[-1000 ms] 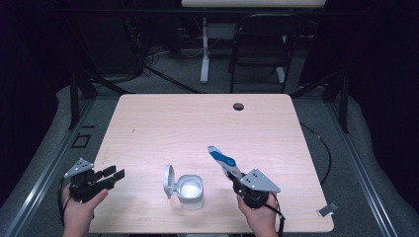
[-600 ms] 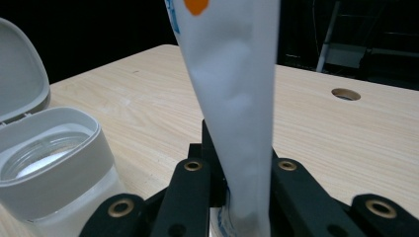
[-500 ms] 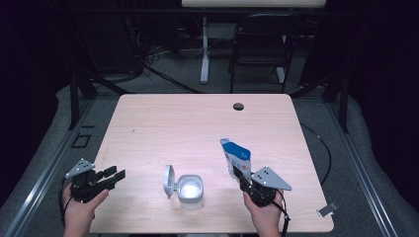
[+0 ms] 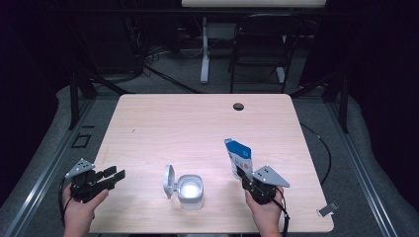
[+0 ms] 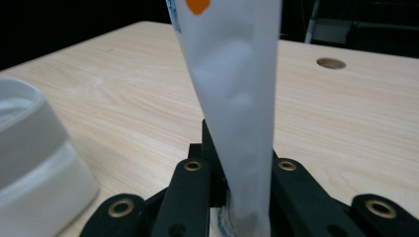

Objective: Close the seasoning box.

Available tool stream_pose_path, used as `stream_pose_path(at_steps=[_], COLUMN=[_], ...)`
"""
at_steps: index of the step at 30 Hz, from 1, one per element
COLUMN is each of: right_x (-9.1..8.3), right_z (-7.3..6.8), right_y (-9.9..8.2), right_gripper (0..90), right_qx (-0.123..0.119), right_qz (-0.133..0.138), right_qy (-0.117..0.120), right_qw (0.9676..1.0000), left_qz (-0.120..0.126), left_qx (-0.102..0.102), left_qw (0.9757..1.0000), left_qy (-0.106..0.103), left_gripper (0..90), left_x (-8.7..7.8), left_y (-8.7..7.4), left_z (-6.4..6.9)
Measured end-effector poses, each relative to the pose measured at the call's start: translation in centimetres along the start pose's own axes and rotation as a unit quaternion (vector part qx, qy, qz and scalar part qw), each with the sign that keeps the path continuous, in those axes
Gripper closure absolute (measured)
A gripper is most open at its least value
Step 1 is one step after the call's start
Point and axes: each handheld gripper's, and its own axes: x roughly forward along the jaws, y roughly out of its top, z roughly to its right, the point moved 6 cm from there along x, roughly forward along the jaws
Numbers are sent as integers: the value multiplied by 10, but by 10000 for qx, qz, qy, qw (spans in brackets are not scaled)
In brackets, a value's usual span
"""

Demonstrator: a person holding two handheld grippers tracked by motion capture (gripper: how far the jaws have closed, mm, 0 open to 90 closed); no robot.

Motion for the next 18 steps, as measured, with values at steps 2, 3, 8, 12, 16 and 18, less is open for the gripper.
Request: stream_pose_path(at_steps=[2,3,8,12,16,18], right_x=[3,3,8,12,15,16], right_z=[3,3,8,11,14,14], right_y=[-6,-6,-16,-21,-28,-32], right_gripper=[842,842,842,842,842,842], right_qx=[25,25,50,55,89,51], right_qz=[-65,-65,-266,-408,-528,-603], right_qy=[-53,-53,-127,-177,-198,-206], right_qw=[10000,10000,9996,9990,9984,9980], left_qz=[11,11,-19,-23,-18,-16], left_qx=[-3,-3,0,-2,-3,-6], left_qw=[10000,10000,10000,10000,10000,10000], left_qy=[5,5,21,24,23,26], left_gripper=[551,551,551,551,551,551], left_x=[0,0,1,1,1,1], left_y=[0,0,-1,-1,-1,-1], left_z=[0,0,-1,-1,-1,-1])
